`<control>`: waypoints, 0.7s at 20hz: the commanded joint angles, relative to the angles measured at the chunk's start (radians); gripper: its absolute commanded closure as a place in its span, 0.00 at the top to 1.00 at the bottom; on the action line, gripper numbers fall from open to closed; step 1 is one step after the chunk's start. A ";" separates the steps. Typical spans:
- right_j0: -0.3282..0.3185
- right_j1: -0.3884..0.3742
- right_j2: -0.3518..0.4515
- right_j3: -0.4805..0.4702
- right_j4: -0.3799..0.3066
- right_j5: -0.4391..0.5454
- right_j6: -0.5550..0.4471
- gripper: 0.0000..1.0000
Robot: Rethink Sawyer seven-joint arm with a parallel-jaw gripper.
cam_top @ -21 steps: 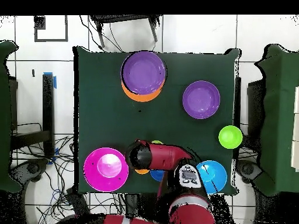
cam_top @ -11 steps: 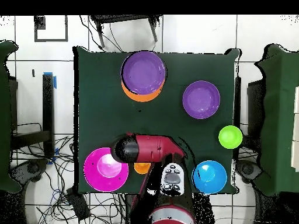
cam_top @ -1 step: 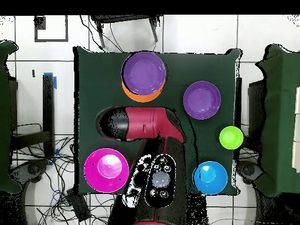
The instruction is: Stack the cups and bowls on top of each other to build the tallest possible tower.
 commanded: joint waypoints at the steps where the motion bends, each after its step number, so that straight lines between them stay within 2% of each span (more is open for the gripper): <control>1: -0.010 -0.003 0.081 -0.249 -0.055 0.194 -0.091 0.00; 6: -0.025 0.036 0.127 -0.373 -0.063 0.209 -0.151 0.00; 14: -0.043 0.136 0.193 -0.587 -0.059 0.343 -0.209 0.00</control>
